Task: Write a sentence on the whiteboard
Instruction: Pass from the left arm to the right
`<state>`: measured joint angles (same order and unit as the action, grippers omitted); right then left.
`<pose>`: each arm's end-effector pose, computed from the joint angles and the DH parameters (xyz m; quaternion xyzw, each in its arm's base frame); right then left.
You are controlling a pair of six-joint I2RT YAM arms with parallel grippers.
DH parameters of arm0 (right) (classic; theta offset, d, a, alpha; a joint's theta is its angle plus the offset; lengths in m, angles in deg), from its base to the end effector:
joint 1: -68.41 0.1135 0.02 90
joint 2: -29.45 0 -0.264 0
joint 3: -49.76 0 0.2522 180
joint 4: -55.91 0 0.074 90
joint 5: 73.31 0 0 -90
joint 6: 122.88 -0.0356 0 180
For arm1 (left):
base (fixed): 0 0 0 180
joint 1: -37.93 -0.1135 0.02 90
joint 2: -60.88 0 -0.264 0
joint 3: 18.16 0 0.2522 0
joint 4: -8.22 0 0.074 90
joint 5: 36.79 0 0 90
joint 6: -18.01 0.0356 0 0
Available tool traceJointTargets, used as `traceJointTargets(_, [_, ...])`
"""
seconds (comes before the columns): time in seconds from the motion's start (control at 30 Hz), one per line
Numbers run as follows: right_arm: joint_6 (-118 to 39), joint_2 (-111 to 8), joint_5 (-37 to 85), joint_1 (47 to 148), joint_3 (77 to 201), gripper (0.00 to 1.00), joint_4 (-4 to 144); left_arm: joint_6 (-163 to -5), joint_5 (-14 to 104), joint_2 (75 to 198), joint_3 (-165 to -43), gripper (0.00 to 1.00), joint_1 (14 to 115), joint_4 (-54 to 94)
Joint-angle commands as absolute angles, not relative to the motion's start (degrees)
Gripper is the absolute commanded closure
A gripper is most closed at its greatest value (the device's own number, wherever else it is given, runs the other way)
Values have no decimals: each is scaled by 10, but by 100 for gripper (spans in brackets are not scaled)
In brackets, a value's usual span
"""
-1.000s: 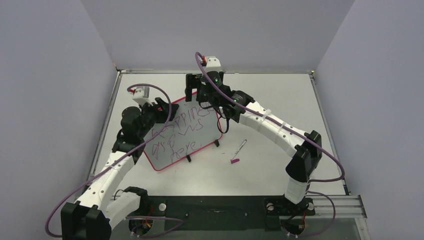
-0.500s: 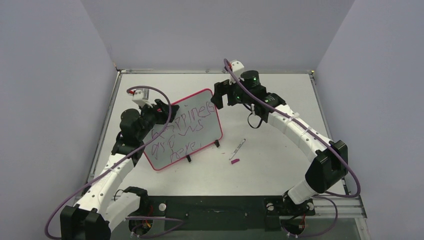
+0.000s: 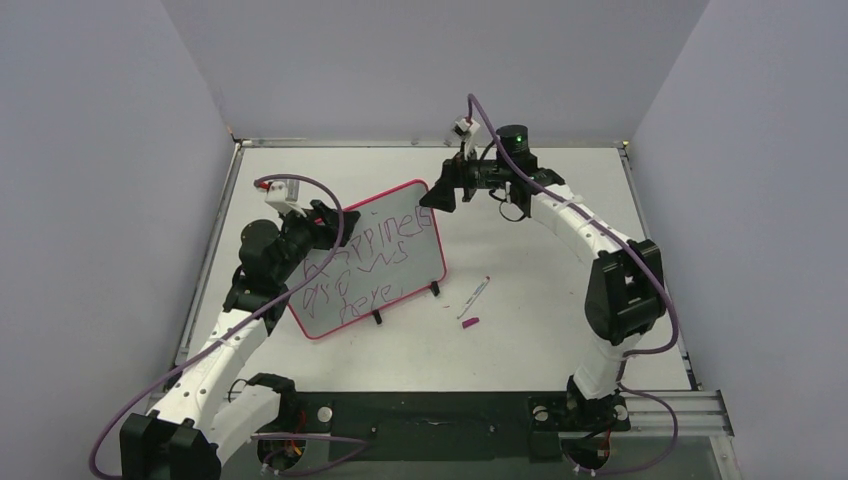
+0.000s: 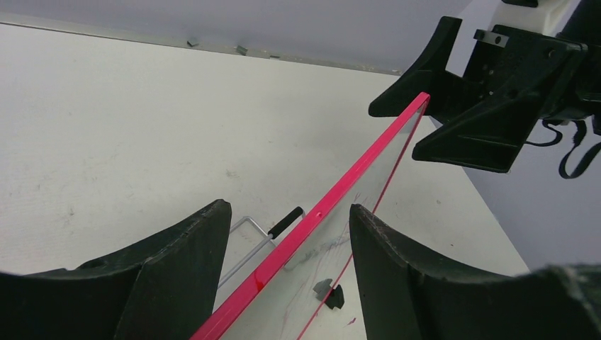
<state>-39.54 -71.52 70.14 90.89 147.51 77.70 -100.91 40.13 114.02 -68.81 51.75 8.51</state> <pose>0.3664 0.1825 0.3183 -0.3430 0.7129 0.4878 0.3690 0.2138 -0.0609 0.3085 -0.0166 0.7234 -0.3265 0.6081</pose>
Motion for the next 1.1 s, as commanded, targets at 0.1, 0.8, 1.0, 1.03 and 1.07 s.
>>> traceJointTargets(0.1, [-480, -758, 872, 916, 1518, 23, 607, -990, 382, 1128, -696, 41, 519, 0])
traceJointTargets(0.8, [-1183, -886, 946, 924, 1483, 46, -231, -990, 387, 1131, -705, 41, 520, 1])
traceJointTargets(1.0, [-1188, -915, 946, 925, 1483, 38, -234, -997, 386, 1130, -707, 41, 520, -6])
traceJointTargets(1.03, [-1188, -918, 945, 925, 1483, 36, -235, -996, 385, 1129, -707, 41, 520, -6])
traceJointTargets(1.07, [-1188, -924, 944, 924, 1484, 36, -235, -997, 385, 1130, -707, 41, 520, -6])
